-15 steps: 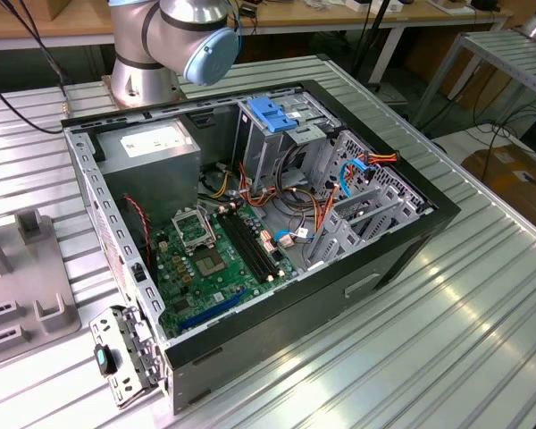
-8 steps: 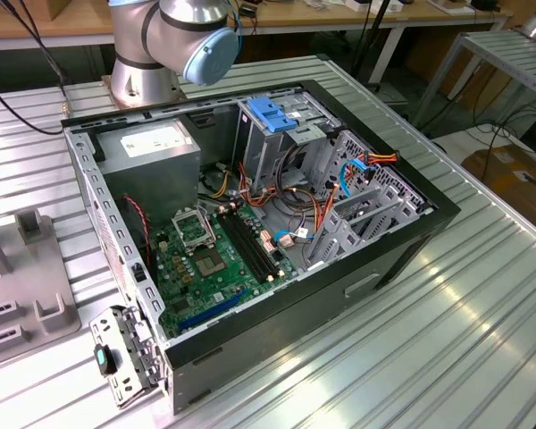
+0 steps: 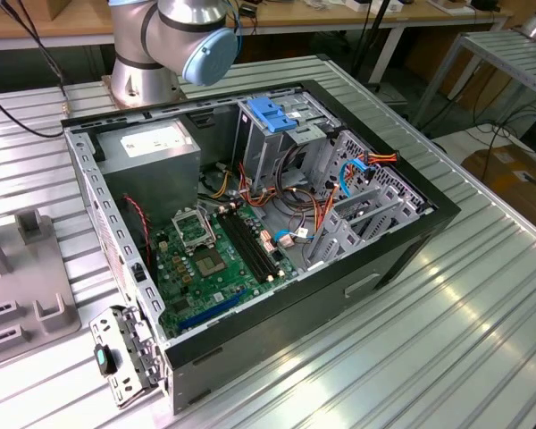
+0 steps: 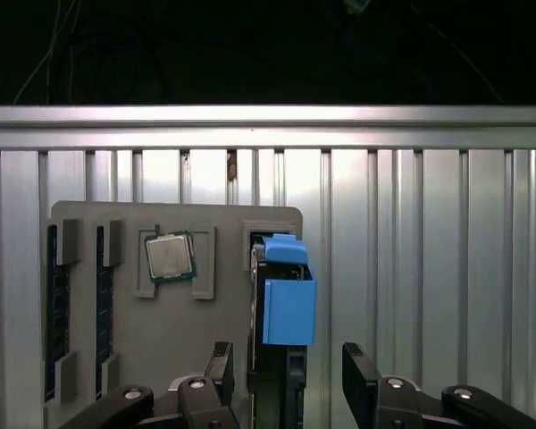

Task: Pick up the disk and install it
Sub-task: 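Pick up the disk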

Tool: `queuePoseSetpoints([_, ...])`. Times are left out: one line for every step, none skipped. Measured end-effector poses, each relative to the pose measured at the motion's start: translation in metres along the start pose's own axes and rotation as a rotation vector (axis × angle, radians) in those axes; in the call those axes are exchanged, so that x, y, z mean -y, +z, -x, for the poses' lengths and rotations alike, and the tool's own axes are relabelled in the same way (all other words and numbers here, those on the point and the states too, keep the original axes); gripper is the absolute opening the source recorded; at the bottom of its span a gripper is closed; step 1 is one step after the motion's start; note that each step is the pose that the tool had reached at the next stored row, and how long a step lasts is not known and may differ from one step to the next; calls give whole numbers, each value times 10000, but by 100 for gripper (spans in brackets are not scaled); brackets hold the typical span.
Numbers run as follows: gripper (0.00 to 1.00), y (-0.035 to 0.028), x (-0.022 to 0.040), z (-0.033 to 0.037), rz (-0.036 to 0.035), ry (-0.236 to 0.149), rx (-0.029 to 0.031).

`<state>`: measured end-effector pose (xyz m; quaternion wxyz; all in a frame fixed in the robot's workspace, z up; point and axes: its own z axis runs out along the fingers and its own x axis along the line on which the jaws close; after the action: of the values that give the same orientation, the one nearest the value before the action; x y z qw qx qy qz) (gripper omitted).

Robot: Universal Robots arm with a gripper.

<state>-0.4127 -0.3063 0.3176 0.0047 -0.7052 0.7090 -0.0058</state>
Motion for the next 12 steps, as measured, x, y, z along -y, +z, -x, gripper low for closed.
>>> queuePoseSetpoints([60,20,-2,0,0,-36,1])
queuePoseSetpoints([60,113,-4,0,0,-178,3])
queuePoseSetpoints([60,159,-4,1,-2,-238,5])
queuePoseSetpoints([60,160,10,2,0,-247,4])
queuePoseSetpoints([60,160,23,2,0,-248,4])
queuePoseSetpoints([60,160,23,2,0,-248,4])
queuePoseSetpoints([60,155,24,2,2,-248,3])
queuePoseSetpoints([60,149,24,2,2,-248,3])
queuePoseSetpoints([60,140,25,2,2,-248,3])
queuePoseSetpoints([60,139,25,2,-1,-248,4])
queuePoseSetpoints([60,139,25,2,-2,-248,4])
queuePoseSetpoints([60,139,25,2,-2,-248,4])
